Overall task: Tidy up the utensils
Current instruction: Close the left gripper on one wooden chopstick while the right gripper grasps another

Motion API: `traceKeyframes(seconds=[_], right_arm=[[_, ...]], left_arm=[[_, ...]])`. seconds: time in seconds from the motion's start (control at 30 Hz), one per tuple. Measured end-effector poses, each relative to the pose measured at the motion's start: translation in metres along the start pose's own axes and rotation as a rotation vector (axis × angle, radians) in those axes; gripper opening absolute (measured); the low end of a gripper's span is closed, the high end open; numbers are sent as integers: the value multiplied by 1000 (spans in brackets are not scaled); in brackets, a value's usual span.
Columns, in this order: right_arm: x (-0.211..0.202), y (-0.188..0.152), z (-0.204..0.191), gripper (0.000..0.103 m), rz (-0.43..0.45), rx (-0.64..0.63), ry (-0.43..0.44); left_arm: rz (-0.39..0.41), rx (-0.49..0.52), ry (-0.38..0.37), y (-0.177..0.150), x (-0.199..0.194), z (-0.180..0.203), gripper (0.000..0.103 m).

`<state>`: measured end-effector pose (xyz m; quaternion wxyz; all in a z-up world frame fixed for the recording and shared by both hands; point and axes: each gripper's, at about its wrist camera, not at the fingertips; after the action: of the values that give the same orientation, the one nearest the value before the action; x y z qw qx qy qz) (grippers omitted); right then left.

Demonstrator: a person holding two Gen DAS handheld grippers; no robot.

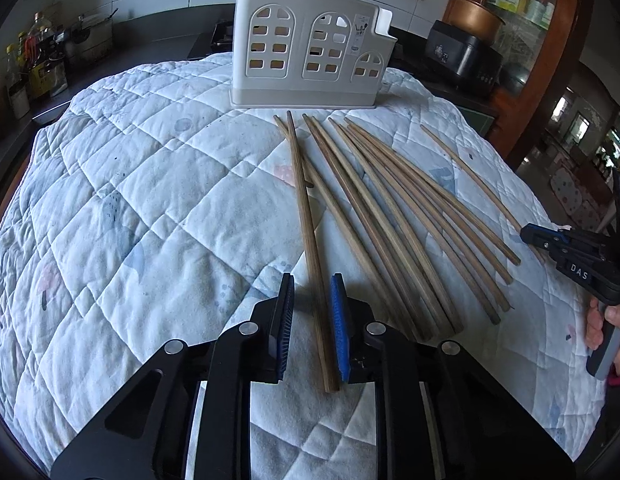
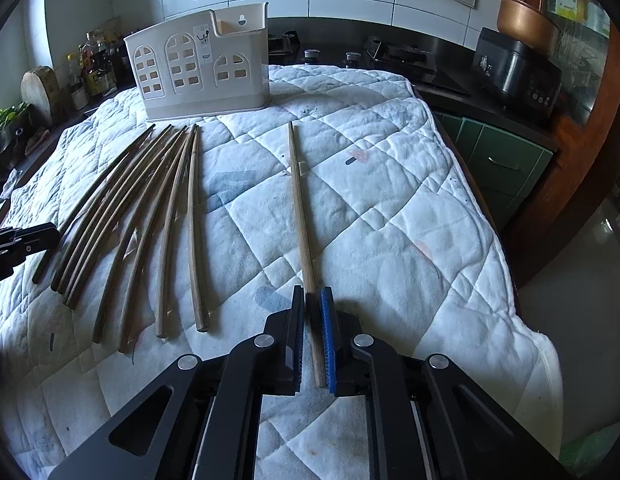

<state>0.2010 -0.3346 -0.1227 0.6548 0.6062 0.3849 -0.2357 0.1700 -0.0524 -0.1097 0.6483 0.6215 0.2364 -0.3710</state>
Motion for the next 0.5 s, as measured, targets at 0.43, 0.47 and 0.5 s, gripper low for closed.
traceKeyframes(seconds=[0.43,0.47,0.5], right_arm=[[-2,0,-8,7,8,-34,-33],[-4,0,-9,7,14,-33,-31],[-7,0,-9,7,23,-32,-32]], left_arm=[[-10,59,76,5,9,6,10],[-7,58,73,5,8,6,10],[-3,53,69,4,7,5,9]])
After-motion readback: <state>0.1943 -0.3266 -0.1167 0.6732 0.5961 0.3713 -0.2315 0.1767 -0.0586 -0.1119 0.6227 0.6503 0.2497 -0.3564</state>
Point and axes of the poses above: each gripper's, at about its wrist camera, not at the fingertips, and x roughly the way its jaws point, z to its right, y to its top, and after that the axes turned 5 degrees about x, right-handed
